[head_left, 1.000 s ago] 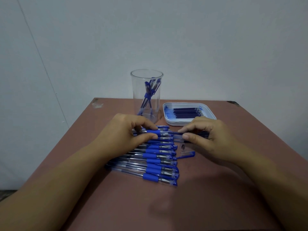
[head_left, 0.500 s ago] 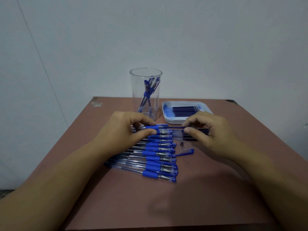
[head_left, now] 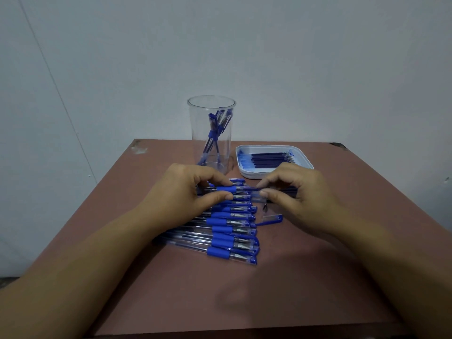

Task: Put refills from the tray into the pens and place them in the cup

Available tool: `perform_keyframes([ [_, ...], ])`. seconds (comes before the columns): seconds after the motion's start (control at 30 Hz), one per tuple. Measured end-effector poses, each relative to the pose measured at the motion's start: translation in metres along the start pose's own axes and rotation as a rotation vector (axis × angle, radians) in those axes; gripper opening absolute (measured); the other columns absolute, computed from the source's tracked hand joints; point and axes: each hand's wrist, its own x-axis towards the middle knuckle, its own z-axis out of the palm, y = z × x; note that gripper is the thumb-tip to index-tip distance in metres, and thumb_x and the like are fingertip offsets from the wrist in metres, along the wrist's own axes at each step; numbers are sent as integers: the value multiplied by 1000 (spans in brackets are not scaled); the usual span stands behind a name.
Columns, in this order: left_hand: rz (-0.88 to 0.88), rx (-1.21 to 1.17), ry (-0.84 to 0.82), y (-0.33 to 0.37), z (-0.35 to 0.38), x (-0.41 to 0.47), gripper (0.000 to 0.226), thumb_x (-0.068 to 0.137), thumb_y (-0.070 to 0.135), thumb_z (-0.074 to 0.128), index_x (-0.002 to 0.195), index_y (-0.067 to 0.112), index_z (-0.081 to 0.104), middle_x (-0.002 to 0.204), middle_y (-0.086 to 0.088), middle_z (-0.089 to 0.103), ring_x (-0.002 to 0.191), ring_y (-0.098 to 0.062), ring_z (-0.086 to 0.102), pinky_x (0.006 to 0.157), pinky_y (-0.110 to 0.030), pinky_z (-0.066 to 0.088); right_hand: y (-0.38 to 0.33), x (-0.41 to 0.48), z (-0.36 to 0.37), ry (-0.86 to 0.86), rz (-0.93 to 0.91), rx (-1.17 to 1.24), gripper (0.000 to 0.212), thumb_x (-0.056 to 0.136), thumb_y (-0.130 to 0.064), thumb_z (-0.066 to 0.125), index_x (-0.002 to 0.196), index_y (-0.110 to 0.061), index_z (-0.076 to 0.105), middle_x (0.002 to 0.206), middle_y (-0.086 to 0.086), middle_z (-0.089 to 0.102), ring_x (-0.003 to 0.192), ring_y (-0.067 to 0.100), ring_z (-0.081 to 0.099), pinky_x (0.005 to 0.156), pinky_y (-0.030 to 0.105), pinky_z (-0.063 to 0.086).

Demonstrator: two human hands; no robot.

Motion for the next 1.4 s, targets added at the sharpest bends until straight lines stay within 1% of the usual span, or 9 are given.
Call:
perform_keyframes([
  [0.13, 14, 13, -23, 1, 2, 0, 35, 74, 55, 65, 97, 32, 76, 82, 21, 69, 77, -2, 65, 66, -18, 53, 1, 1, 4, -106, -26, -11, 23, 89, -25, 63, 111, -27, 71, 89, -9, 63, 86, 9, 60, 75, 24, 49],
  [0.23, -11, -16, -6, -1, 2, 0, 27, 74, 51, 67, 95, 36, 74, 80, 15, 72, 74, -6, 66, 63, -16, 52, 3, 1, 0, -125, 21, 20, 29, 88, -28, 59, 115, -34, 66, 91, -15, 59, 87, 5, 56, 75, 16, 45],
  [0.43, -37, -18, -7, -1, 1, 1, 27, 74, 51, 67, 96, 37, 74, 82, 13, 72, 75, -6, 65, 64, -17, 52, 13, 0, -11, -204, 120, -67, 14, 84, -28, 74, 84, -41, 67, 81, -14, 62, 84, 6, 58, 72, 20, 45],
  [0.6, -48, -30, -8, -2, 0, 0, 24, 74, 52, 67, 95, 41, 72, 81, 12, 72, 75, -7, 66, 63, -21, 53, 13, 1, -10, -315, 175, -106, 5, 82, -35, 74, 79, -38, 71, 79, -12, 64, 80, 5, 58, 71, 29, 50],
  [0.73, -58, -30, -8, -3, 0, 0, 29, 73, 54, 65, 96, 38, 73, 82, 13, 72, 75, -7, 65, 63, -22, 53, 7, 1, -9, -176, 216, 31, 15, 85, -20, 73, 79, -33, 69, 76, -6, 69, 70, 8, 61, 64, 19, 49],
  [0.87, -55, -30, -12, -3, 0, 1, 27, 74, 53, 66, 95, 38, 73, 83, 14, 72, 75, -6, 64, 63, -23, 54, -4, 2, -6, 5, 204, 258, 19, 86, -9, 70, 83, -27, 68, 75, 2, 69, 65, 8, 60, 63, 19, 51],
  [1.07, -41, -38, 2, -2, 2, 0, 28, 74, 53, 66, 95, 37, 74, 80, 11, 72, 72, -7, 66, 64, -26, 55, -6, 2, 3, -38, 182, 257, 21, 85, -6, 71, 88, -27, 69, 82, -10, 68, 74, 4, 63, 69, 14, 49],
  [1.2, -13, -38, 4, 1, 3, 0, 22, 76, 48, 70, 95, 36, 74, 80, 13, 72, 71, -7, 66, 63, -24, 54, -9, 3, 9, -30, 150, 227, 14, 85, -9, 71, 92, -20, 71, 82, -6, 70, 79, 10, 66, 72, 18, 52],
  [1.4, -3, -14, 3, 1, 6, 0, 18, 78, 38, 77, 95, 33, 75, 80, 18, 71, 72, -4, 65, 63, -22, 53, -8, 3, 14, -47, 105, 205, 23, 81, -10, 76, 94, -28, 68, 82, -12, 69, 78, 10, 66, 74, 24, 56],
])
